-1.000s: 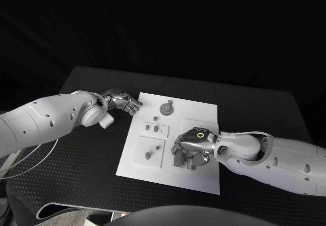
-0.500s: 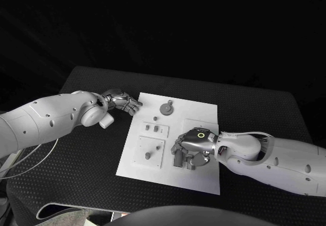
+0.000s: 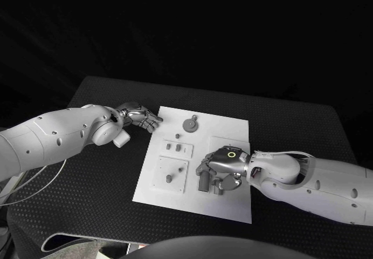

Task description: Assemble the parts on the task board

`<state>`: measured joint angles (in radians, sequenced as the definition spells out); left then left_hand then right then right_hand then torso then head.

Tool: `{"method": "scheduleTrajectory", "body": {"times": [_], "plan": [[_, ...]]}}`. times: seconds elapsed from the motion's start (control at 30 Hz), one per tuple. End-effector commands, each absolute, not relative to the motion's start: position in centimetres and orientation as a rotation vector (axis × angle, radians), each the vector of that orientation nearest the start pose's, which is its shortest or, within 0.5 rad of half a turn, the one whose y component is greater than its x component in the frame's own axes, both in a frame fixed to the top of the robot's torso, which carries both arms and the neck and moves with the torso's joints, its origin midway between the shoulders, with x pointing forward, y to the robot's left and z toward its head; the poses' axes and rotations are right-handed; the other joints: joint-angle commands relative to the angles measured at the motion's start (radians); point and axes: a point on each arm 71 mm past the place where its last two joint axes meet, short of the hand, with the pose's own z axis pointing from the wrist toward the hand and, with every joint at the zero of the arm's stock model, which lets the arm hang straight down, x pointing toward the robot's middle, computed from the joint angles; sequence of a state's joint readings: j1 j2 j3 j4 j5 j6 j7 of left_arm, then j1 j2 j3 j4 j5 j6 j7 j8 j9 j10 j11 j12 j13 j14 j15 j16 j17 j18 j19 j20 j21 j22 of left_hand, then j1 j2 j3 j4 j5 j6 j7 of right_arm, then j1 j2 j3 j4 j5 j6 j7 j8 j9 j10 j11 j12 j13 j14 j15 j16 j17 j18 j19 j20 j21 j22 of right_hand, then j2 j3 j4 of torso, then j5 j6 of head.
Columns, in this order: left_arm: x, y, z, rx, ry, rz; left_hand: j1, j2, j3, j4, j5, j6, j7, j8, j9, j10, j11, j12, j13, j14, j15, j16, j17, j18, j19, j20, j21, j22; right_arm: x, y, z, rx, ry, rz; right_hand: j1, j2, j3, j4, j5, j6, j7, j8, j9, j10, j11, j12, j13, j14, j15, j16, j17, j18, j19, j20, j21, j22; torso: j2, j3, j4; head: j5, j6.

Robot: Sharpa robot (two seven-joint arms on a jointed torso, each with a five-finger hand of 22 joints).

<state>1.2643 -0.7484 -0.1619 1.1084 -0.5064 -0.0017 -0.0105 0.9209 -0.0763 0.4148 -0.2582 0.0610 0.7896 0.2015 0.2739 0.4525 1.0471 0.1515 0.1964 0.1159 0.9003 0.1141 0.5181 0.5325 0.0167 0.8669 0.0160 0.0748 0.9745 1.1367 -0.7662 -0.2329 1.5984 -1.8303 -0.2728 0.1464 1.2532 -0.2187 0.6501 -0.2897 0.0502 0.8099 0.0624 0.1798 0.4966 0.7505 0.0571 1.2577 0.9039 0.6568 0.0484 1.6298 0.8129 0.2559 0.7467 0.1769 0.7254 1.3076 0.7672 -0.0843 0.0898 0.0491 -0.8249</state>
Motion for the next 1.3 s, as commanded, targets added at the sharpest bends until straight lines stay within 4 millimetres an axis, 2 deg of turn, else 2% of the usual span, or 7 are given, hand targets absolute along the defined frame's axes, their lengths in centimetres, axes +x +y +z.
{"method": "scheduleTrajectory", "body": {"times": [0.03,0.4,0.63,0.83,0.97,1.03,1.3], "plan": [[53.8,28.1,-23.8,-0.753,2.044,-0.909,0.004,-0.002,0.000,-0.006,-0.005,-0.006,0.007,0.007,-0.001,-0.008,0.001,0.006,0.002,-0.002,0.001,-0.003,0.001,0.005,-0.007,-0.001,-0.004,-0.001,39.7,-12.7,-26.5,-0.818,1.648,0.892,-0.001,-0.005,0.006,0.000,0.002,-0.004,0.008,-0.002,-0.001,-0.006,-0.001,0.007,-0.002,-0.005,0.001,0.008,-0.001,0.006,-0.003,0.001,-0.003,0.013,0.000,0.0010,0.0005,-0.002,0.002],[53.8,28.1,-23.8,-0.750,2.033,-0.914,0.003,-0.001,-0.001,-0.007,-0.006,-0.006,0.008,0.007,-0.001,-0.008,0.001,0.006,0.002,-0.002,0.001,-0.004,0.002,0.005,-0.007,0.000,-0.004,-0.001,40.3,-14.8,-24.3,-0.710,1.620,0.922,-0.002,0.006,0.009,-0.001,0.002,0.015,0.035,0.022,0.003,-0.001,-0.003,0.025,-0.008,0.009,0.001,0.025,-0.006,0.006,0.019,-0.008,0.008,0.017,0.000,0.0002,-0.0012,-0.005,0.008],[53.8,28.2,-23.8,-0.752,2.035,-0.912,0.004,0.000,-0.001,-0.008,-0.006,-0.006,0.007,0.007,-0.001,-0.008,0.001,0.006,0.002,-0.002,0.001,-0.004,0.002,0.005,-0.007,-0.001,-0.004,-0.001,40.7,-17.0,-24.4,-0.652,1.667,0.878,-0.056,-0.011,-0.012,0.008,0.002,0.035,0.074,0.041,0.005,0.011,-0.009,0.039,-0.015,0.023,-0.001,0.035,-0.012,0.006,0.036,-0.012,0.016,0.018,0.000,0.0001,-0.0002,-0.007,0.007],[53.8,28.1,-23.8,-0.751,2.037,-0.913,0.004,0.000,-0.001,-0.008,-0.006,-0.006,0.007,0.007,-0.001,-0.008,0.001,0.006,0.002,-0.001,0.001,-0.004,0.003,0.005,-0.007,-0.001,-0.004,-0.001,41.0,-18.4,-24.8,-0.546,1.737,0.829,-0.084,-0.008,-0.013,0.014,0.002,0.086,0.086,0.074,0.015,0.032,-0.009,0.055,-0.023,0.042,-0.006,0.045,-0.017,0.006,0.059,-0.022,0.026,0.018,0.000,0.0005,-0.0011,-0.011,0.009],[53.8,28.1,-23.8,-0.751,2.039,-0.913,0.003,0.000,-0.002,-0.008,-0.006,-0.006,0.007,0.008,-0.001,-0.008,0.001,0.006,0.002,-0.001,0.001,-0.004,0.003,0.005,-0.006,-0.001,-0.004,-0.001,41.4,-19.7,-25.5,-0.228,1.883,0.751,-0.213,-0.023,-0.034,0.128,0.003,0.123,0.086,0.096,0.023,0.086,-0.012,0.076,-0.032,0.096,-0.019,0.053,-0.018,0.006,0.116,-0.038,0.050,0.015,0.000,0.0006,-0.0015,-0.014,0.010],[53.8,28.1,-23.8,-0.751,2.038,-0.913,0.003,0.000,-0.002,-0.008,-0.006,-0.006,0.007,0.008,-0.001,-0.008,0.001,0.006,0.002,-0.001,0.001,-0.004,0.003,0.005,-0.006,0.000,-0.004,-0.001,41.2,-20.1,-26.0,-0.141,1.949,0.714,-0.247,-0.029,-0.021,0.187,0.005,0.149,0.072,0.113,0.034,0.124,-0.027,0.087,-0.041,0.138,-0.036,0.054,-0.017,0.006,0.152,-0.062,0.062,0.013,0.000,0.0006,-0.0020,-0.014,0.011],[53.8,28.0,-23.8,-0.751,2.041,-0.913,0.003,0.000,-0.002,-0.008,-0.006,-0.006,0.007,0.008,-0.001,-0.008,0.001,0.006,0.002,-0.001,0.001,-0.004,0.003,0.005,-0.006,0.000,-0.004,-0.001,40.7,-20.8,-27.1,-0.011,2.102,0.602,-0.310,-0.026,-0.058,0.267,0.004,0.220,0.032,0.158,0.075,0.236,-0.070,0.125,-0.053,0.258,-0.108,0.053,0.007,0.006,0.239,-0.117,0.090,0.011,0.001,0.0005,-0.0011,-0.020,0.009]]}}
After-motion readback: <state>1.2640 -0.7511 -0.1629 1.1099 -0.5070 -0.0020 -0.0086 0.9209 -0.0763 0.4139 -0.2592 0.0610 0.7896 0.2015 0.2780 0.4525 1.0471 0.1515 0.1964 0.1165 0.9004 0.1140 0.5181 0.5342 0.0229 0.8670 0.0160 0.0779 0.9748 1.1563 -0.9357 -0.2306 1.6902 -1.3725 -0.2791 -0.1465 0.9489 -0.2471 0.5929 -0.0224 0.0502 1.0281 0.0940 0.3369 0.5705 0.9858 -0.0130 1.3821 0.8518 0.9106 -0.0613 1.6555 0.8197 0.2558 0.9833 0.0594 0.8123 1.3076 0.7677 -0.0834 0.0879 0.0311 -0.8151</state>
